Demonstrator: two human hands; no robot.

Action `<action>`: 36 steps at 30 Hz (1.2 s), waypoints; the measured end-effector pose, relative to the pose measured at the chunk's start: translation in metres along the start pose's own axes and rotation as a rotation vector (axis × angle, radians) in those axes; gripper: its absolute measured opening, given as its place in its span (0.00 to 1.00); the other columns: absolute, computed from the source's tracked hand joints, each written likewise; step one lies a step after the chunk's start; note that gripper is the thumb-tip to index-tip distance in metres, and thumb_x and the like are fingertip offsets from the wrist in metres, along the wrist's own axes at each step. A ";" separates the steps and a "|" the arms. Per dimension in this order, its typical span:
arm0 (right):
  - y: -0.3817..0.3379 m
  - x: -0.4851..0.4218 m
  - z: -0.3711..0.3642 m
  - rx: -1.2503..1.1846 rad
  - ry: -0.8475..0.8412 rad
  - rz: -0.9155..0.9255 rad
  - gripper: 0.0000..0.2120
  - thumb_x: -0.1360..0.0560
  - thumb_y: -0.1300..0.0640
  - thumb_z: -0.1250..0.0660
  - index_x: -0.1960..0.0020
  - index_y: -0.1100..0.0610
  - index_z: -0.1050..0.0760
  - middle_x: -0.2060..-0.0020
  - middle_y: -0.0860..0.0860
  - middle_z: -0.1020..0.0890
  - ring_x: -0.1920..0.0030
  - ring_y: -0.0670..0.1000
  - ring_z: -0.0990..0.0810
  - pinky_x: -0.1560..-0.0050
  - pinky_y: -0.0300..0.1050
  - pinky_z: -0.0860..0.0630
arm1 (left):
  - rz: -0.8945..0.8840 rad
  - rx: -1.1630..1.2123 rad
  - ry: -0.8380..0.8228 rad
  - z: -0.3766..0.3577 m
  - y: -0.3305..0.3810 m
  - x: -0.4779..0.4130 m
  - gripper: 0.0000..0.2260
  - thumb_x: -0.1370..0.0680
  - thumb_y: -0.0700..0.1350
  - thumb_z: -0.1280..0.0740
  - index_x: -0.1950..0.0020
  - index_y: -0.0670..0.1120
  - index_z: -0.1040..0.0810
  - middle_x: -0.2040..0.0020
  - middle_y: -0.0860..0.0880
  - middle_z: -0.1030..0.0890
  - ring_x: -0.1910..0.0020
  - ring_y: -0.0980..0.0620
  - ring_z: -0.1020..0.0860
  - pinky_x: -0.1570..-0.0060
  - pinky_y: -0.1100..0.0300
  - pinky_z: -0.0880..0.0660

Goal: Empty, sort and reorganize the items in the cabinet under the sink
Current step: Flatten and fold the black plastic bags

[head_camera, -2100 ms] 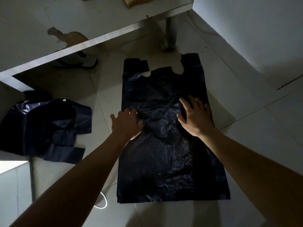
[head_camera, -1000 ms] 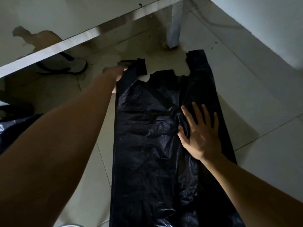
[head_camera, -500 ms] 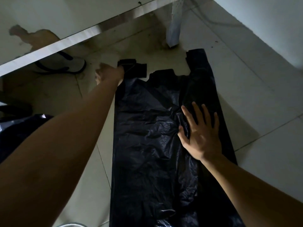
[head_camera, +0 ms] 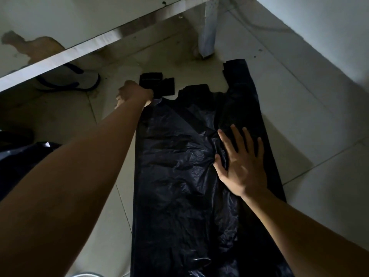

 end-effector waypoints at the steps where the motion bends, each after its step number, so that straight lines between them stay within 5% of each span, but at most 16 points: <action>1: 0.000 0.000 0.000 0.000 -0.002 -0.001 0.33 0.23 0.37 0.47 0.20 0.43 0.47 0.20 0.51 0.45 0.20 0.57 0.49 0.23 0.65 0.52 | -0.017 0.052 0.012 0.000 0.000 -0.002 0.26 0.27 0.52 0.29 0.35 0.37 0.27 0.34 0.38 0.25 0.36 0.38 0.25 0.39 0.48 0.25; 7: 0.000 0.000 0.001 -0.005 -0.005 -0.003 0.33 0.23 0.37 0.47 0.20 0.43 0.47 0.20 0.51 0.45 0.20 0.57 0.49 0.24 0.65 0.51 | 0.004 0.468 -0.133 0.000 -0.003 -0.034 0.29 0.31 0.55 0.35 0.34 0.42 0.24 0.36 0.40 0.22 0.37 0.40 0.23 0.40 0.53 0.25; 9: 0.000 0.000 0.001 -0.008 -0.007 -0.002 0.33 0.23 0.37 0.47 0.20 0.42 0.48 0.20 0.51 0.45 0.20 0.57 0.49 0.24 0.65 0.51 | -0.022 0.580 -0.145 0.001 -0.005 -0.042 0.21 0.25 0.51 0.36 0.37 0.41 0.23 0.39 0.38 0.22 0.38 0.41 0.23 0.48 0.56 0.26; 13: 0.001 0.001 0.001 -0.006 -0.001 -0.003 0.33 0.23 0.38 0.46 0.20 0.42 0.47 0.20 0.51 0.45 0.20 0.57 0.49 0.24 0.65 0.51 | -0.023 0.725 0.064 0.014 -0.011 -0.037 0.09 0.30 0.45 0.34 0.51 0.48 0.23 0.54 0.44 0.19 0.54 0.46 0.19 0.64 0.59 0.25; 17: 0.001 0.001 0.000 -0.003 -0.002 -0.005 0.33 0.23 0.37 0.47 0.20 0.42 0.48 0.20 0.51 0.45 0.20 0.57 0.49 0.23 0.65 0.51 | -0.040 0.797 0.113 0.011 -0.013 -0.024 0.11 0.35 0.51 0.32 0.53 0.55 0.24 0.56 0.50 0.18 0.54 0.45 0.17 0.59 0.55 0.21; 21: 0.001 0.000 0.000 -0.003 -0.012 -0.006 0.33 0.23 0.37 0.48 0.20 0.42 0.49 0.20 0.50 0.47 0.20 0.56 0.50 0.23 0.64 0.52 | -0.368 0.444 0.319 0.004 -0.017 0.014 0.15 0.29 0.51 0.35 0.44 0.48 0.25 0.43 0.45 0.22 0.44 0.45 0.23 0.45 0.55 0.25; 24: 0.000 0.000 0.000 -0.003 -0.014 -0.007 0.33 0.23 0.37 0.47 0.20 0.42 0.49 0.20 0.50 0.47 0.20 0.56 0.50 0.23 0.64 0.53 | -0.647 0.004 0.209 -0.029 -0.024 0.048 0.22 0.23 0.54 0.38 0.31 0.46 0.29 0.31 0.41 0.30 0.33 0.41 0.31 0.35 0.49 0.33; 27: 0.000 0.000 0.001 -0.011 -0.010 -0.002 0.33 0.23 0.37 0.47 0.20 0.41 0.50 0.20 0.50 0.46 0.20 0.56 0.51 0.23 0.64 0.53 | -0.584 -0.258 0.005 -0.053 -0.036 0.038 0.31 0.19 0.61 0.46 0.20 0.49 0.46 0.20 0.41 0.46 0.22 0.39 0.47 0.26 0.41 0.46; 30: -0.001 0.000 0.001 -0.013 0.001 -0.001 0.33 0.23 0.37 0.46 0.20 0.42 0.49 0.20 0.50 0.46 0.20 0.56 0.50 0.23 0.64 0.53 | -0.552 -0.312 0.019 -0.056 -0.033 0.034 0.32 0.18 0.63 0.51 0.19 0.49 0.53 0.19 0.41 0.53 0.21 0.40 0.55 0.25 0.39 0.54; 34: 0.002 0.002 0.001 -0.007 -0.001 -0.006 0.33 0.23 0.37 0.46 0.20 0.42 0.49 0.20 0.51 0.46 0.20 0.56 0.50 0.23 0.65 0.52 | -0.634 -0.374 0.044 -0.063 -0.037 0.049 0.32 0.18 0.62 0.52 0.19 0.47 0.51 0.19 0.42 0.50 0.21 0.42 0.52 0.25 0.37 0.54; 36: 0.002 0.002 0.001 -0.006 -0.001 -0.002 0.33 0.23 0.37 0.47 0.20 0.42 0.50 0.20 0.50 0.46 0.20 0.56 0.50 0.23 0.64 0.52 | -0.635 -0.354 0.117 -0.056 -0.038 0.047 0.29 0.19 0.60 0.48 0.21 0.47 0.43 0.21 0.42 0.41 0.23 0.41 0.43 0.27 0.36 0.50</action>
Point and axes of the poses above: each hand's wrist, its own x-axis away from the middle knuckle, its own z-axis out of the back of the hand, y = z × x, the point moved 3 cm from there along -x, towards the middle knuckle
